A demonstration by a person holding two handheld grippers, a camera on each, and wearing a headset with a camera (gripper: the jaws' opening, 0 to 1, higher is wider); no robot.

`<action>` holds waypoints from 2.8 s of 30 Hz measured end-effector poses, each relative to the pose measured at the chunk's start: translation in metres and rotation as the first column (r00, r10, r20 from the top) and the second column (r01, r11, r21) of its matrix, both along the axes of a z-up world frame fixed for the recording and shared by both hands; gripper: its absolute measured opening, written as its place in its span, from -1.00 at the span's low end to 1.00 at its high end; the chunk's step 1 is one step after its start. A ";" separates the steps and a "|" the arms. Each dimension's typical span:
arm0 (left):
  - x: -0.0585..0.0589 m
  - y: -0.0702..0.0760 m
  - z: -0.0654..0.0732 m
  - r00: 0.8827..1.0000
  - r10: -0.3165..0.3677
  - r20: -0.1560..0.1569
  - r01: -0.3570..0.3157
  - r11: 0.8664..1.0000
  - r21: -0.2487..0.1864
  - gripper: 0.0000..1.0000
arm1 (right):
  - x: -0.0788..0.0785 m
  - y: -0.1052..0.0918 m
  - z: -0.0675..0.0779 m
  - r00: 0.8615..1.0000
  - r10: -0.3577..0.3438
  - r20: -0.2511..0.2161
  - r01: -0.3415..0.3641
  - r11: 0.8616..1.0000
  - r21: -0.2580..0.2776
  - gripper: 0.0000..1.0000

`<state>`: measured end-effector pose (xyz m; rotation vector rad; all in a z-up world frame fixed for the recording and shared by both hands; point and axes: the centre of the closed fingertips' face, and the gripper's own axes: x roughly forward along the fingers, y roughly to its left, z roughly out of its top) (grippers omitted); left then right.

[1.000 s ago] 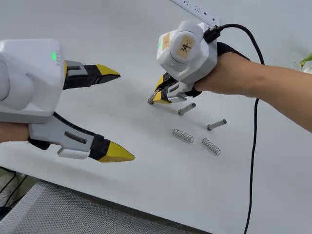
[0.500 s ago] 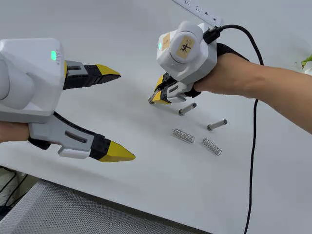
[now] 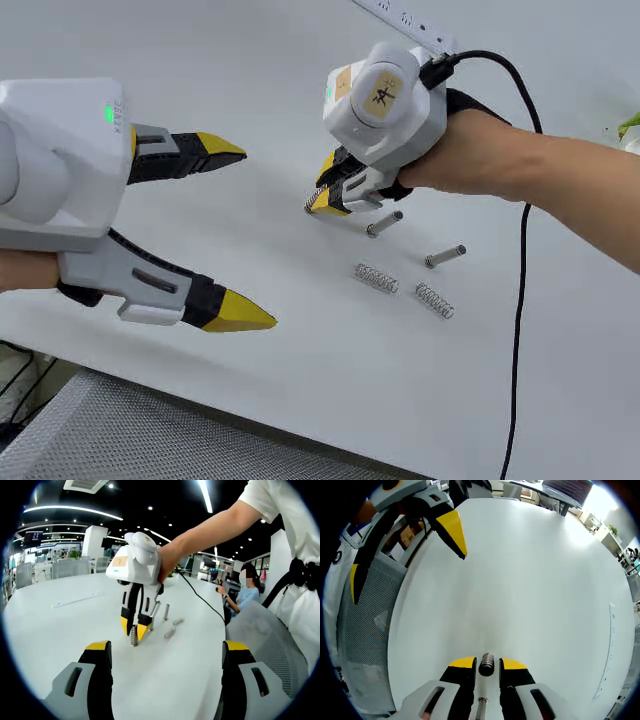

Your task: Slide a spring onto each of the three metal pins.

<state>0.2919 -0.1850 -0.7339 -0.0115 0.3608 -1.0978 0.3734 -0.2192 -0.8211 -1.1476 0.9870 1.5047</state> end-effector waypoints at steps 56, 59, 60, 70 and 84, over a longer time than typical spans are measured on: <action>0.002 -0.002 0.010 0.999 -0.029 0.023 0.028 0.998 0.053 0.79 | -0.007 -0.012 0.050 0.998 -0.063 -0.018 0.065 0.966 0.249 0.44; 0.002 -0.002 0.011 0.999 -0.032 0.025 0.031 0.998 0.058 0.79 | -0.008 -0.014 0.054 0.997 -0.081 -0.017 0.083 0.958 0.274 0.46; 0.002 -0.002 0.011 0.999 -0.033 0.024 0.031 0.998 0.060 0.79 | -0.008 -0.015 0.055 0.996 -0.083 -0.016 0.084 0.956 0.283 0.46; 0.002 -0.005 0.014 0.998 -0.054 0.034 0.050 0.995 0.087 0.75 | -0.014 -0.028 0.077 0.990 -0.141 -0.006 0.133 0.916 0.377 0.55; -0.003 -0.018 0.017 0.992 -0.121 0.036 0.114 0.980 0.162 0.67 | -0.039 -0.072 0.103 0.967 -0.253 0.002 0.221 0.849 0.481 0.62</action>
